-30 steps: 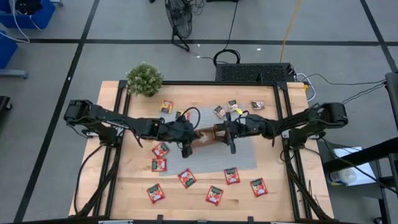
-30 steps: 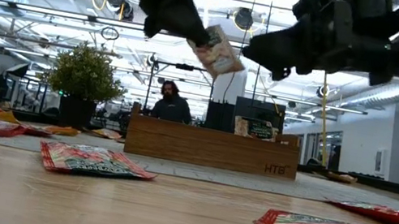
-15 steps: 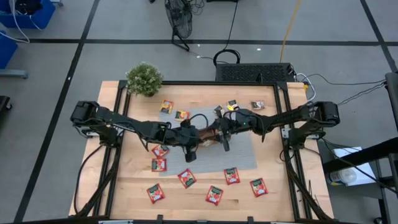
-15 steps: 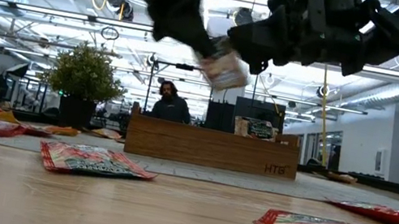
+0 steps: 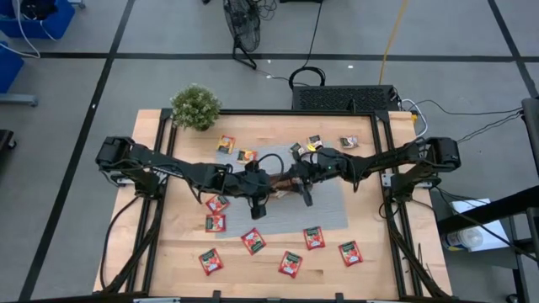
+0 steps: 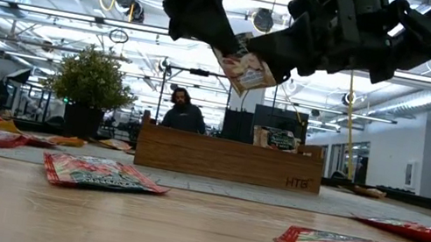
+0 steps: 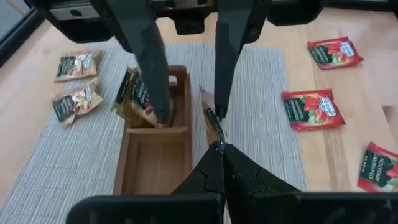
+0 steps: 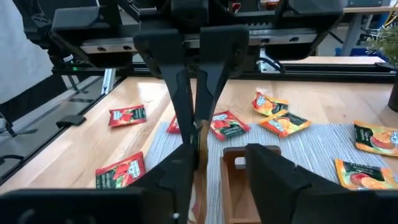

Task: Pick & Place Tea
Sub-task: Put the brown tea bag into the right section of the wooden organizer

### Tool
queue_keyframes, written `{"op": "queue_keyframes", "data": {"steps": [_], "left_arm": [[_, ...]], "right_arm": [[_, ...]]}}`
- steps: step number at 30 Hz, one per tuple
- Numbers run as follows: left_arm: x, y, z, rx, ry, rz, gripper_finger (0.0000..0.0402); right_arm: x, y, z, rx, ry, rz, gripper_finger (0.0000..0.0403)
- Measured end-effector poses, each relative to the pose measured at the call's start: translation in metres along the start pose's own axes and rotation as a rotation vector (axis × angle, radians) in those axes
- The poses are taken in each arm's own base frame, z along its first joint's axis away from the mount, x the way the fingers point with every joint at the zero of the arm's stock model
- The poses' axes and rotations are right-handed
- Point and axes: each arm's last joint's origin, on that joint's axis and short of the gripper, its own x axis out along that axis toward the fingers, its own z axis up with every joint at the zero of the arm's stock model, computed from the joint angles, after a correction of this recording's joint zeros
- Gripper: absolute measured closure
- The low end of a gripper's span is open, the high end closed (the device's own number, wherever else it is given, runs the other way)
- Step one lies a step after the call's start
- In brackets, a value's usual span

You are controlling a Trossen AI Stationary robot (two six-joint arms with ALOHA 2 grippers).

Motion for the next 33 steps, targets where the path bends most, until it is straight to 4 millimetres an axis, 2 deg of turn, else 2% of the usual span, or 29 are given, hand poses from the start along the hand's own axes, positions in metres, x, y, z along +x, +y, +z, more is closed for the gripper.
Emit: {"op": "queue_keyframes", "data": {"steps": [4, 6, 10, 13, 18, 22, 27, 33], "left_arm": [[0.0, 0.0, 0.001, 0.005, -0.013, -0.003, 0.0401], [0.0, 0.001, 0.001, 0.004, -0.013, -0.002, 0.0401], [0.0, 0.002, 0.002, -0.012, -0.013, -0.005, 0.0401], [-0.001, 0.002, 0.003, -0.017, -0.023, -0.004, 0.0391], [-0.024, 0.002, 0.013, -0.04, -0.072, -0.013, 0.0356], [-0.042, -0.004, 0.018, -0.04, -0.119, 0.017, 0.0347], [-0.064, -0.015, 0.022, 0.005, -0.187, 0.062, 0.0356], [-0.07, -0.029, 0.02, 0.056, -0.209, 0.074, 0.0372]], "right_arm": [[0.0, 0.002, 0.0, -0.035, -0.001, 0.073, 0.0368], [0.0, 0.004, 0.0, -0.066, -0.002, 0.102, 0.0393], [0.002, 0.01, -0.001, -0.12, 0.001, 0.099, 0.0401], [0.003, 0.013, -0.003, -0.153, 0.009, 0.033, 0.0402], [-0.005, 0.015, -0.021, -0.202, 0.071, -0.151, 0.0403], [-0.019, 0.019, -0.035, -0.211, 0.059, -0.225, 0.0403], [-0.046, 0.023, -0.054, -0.215, -0.002, -0.314, 0.0403], [-0.081, 0.026, -0.08, -0.193, -0.055, -0.36, 0.0403]]}}
